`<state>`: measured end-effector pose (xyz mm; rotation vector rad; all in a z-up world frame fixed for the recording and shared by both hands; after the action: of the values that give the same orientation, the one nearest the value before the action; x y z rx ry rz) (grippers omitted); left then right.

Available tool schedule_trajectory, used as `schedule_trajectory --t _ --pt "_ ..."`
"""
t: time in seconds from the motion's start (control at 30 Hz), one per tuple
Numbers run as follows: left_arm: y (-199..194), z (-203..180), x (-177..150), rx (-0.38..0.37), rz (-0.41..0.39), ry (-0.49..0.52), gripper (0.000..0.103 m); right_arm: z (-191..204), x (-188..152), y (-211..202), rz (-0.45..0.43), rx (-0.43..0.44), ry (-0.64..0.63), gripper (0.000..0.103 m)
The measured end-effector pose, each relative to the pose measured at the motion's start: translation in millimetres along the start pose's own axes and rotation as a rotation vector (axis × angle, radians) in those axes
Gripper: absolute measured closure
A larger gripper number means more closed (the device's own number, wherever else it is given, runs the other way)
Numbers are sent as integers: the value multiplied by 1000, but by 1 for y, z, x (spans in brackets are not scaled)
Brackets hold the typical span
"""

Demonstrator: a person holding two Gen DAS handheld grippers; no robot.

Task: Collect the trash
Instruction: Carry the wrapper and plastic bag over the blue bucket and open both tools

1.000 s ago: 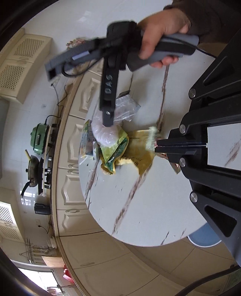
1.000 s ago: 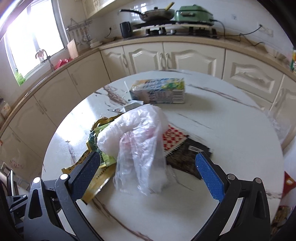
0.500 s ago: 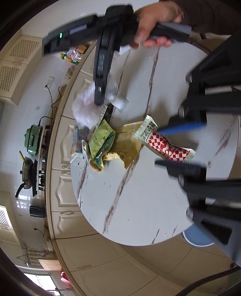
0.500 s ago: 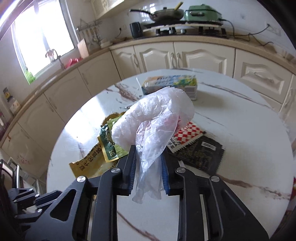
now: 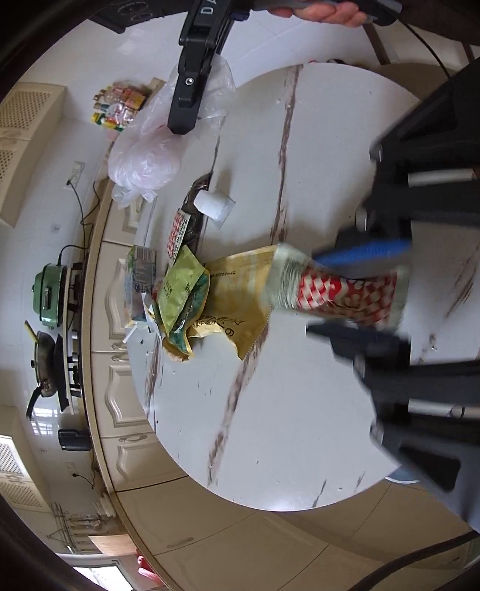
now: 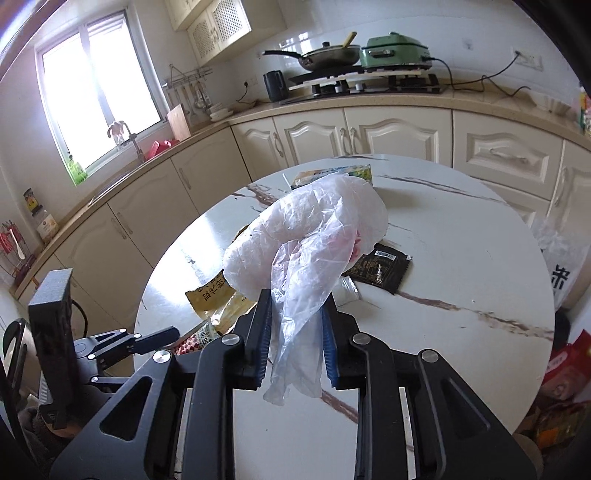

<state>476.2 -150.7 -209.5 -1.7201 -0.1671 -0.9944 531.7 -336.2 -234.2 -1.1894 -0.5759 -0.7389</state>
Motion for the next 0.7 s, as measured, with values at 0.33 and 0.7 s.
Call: schedule_trajectory --t 0.33,0.7 --pt "-11 13 -8 -47 -21 -67 100 20 0 -3 -8 31 -20 79" --pt "-98 98 -25 91 -132 -201 99 134 7 38 20 190 -160 79"
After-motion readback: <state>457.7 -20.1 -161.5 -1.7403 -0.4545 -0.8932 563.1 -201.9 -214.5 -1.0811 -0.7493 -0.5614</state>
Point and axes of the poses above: each gripper's, at about its wrist camera, not at the fingertips, and y roughly the way its jaws point, z to its left, x to its top, the point moved 2 cm from there along y, roughly the way its jaws point, and after that the axes turned 5 degrees about x, right-handed, at the moved point
